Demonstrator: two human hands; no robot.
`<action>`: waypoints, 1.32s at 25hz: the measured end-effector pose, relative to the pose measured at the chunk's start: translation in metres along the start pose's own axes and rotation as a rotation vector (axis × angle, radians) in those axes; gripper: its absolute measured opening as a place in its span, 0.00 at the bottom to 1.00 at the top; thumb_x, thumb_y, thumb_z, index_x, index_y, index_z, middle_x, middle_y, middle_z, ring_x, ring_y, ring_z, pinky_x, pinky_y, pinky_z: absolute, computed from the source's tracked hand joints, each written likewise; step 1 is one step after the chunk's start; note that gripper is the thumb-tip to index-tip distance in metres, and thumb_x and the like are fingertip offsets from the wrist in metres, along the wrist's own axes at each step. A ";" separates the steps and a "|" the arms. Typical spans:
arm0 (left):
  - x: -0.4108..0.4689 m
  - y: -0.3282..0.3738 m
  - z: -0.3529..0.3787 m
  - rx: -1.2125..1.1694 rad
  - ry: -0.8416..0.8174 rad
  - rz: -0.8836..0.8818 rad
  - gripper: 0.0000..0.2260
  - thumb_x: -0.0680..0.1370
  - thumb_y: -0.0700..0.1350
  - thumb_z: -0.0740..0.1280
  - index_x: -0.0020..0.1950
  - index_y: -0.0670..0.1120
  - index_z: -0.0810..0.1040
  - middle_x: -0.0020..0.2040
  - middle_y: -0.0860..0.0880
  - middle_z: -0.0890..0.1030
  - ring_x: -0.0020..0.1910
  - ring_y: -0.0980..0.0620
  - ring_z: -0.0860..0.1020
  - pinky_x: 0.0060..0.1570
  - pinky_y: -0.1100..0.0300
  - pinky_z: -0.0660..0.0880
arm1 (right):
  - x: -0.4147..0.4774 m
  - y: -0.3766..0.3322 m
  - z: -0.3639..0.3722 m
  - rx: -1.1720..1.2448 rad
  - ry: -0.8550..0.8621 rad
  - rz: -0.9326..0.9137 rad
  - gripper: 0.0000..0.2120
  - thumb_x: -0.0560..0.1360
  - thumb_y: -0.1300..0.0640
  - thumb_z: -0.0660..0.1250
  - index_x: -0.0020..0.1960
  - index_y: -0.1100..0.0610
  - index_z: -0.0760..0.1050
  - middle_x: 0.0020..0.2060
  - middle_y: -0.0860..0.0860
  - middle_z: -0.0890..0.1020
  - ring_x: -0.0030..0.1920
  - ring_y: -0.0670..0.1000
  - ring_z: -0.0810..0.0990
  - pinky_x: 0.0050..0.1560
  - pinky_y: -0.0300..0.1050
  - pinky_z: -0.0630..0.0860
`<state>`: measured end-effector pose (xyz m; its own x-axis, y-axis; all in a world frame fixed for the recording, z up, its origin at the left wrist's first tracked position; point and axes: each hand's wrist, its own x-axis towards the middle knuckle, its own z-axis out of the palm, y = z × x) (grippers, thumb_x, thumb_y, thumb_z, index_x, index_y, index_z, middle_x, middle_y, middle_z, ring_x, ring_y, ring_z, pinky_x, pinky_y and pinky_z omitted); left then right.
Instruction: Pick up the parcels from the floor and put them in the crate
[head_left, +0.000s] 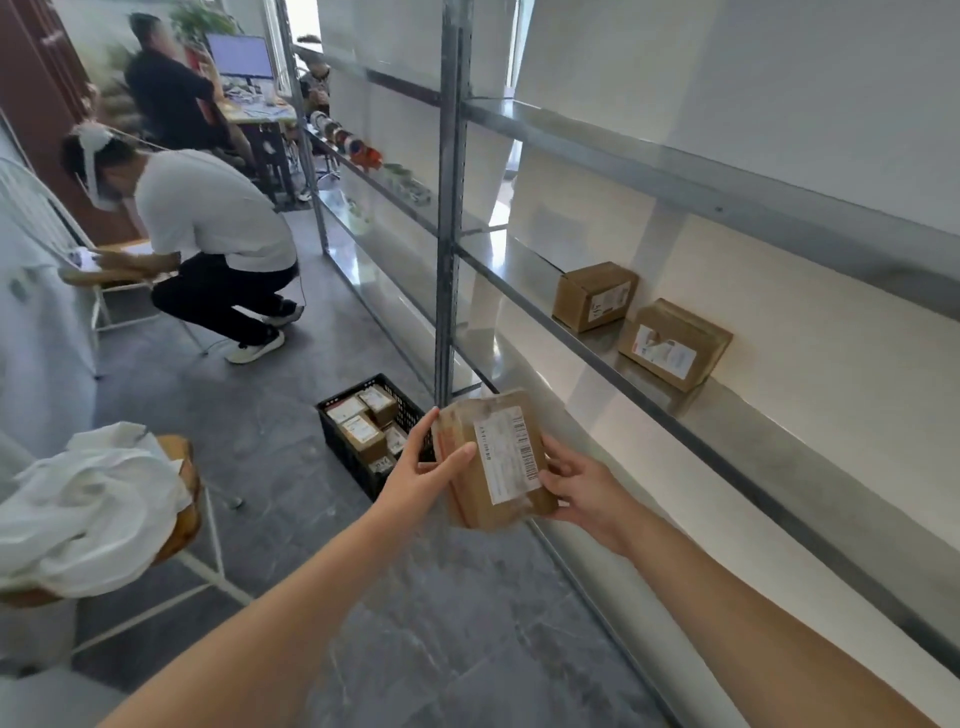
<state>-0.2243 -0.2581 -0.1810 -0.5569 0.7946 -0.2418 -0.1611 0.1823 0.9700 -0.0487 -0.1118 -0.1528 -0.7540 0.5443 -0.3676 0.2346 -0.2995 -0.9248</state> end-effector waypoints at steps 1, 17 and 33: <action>0.004 -0.002 -0.009 -0.001 0.030 -0.019 0.37 0.65 0.65 0.76 0.68 0.73 0.61 0.60 0.56 0.77 0.57 0.53 0.78 0.56 0.50 0.78 | 0.012 0.001 0.012 -0.002 0.000 0.022 0.26 0.81 0.70 0.58 0.75 0.49 0.67 0.62 0.55 0.80 0.60 0.54 0.81 0.50 0.52 0.83; 0.166 0.023 -0.043 0.010 0.255 -0.167 0.22 0.63 0.64 0.77 0.55 0.73 0.75 0.46 0.53 0.85 0.42 0.57 0.85 0.34 0.66 0.79 | 0.246 -0.054 0.012 -0.421 -0.213 0.186 0.24 0.76 0.38 0.65 0.70 0.40 0.66 0.61 0.51 0.77 0.57 0.57 0.80 0.54 0.61 0.81; 0.281 0.011 -0.083 -0.324 0.084 -0.232 0.33 0.69 0.37 0.77 0.70 0.52 0.70 0.64 0.45 0.77 0.60 0.47 0.80 0.55 0.54 0.79 | 0.398 -0.062 -0.007 -0.031 -0.096 0.442 0.30 0.74 0.34 0.64 0.66 0.55 0.69 0.59 0.57 0.80 0.56 0.58 0.80 0.45 0.56 0.81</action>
<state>-0.4499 -0.0807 -0.2404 -0.5382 0.7014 -0.4673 -0.5314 0.1479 0.8341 -0.3589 0.1286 -0.2424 -0.6301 0.2941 -0.7187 0.5643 -0.4625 -0.6839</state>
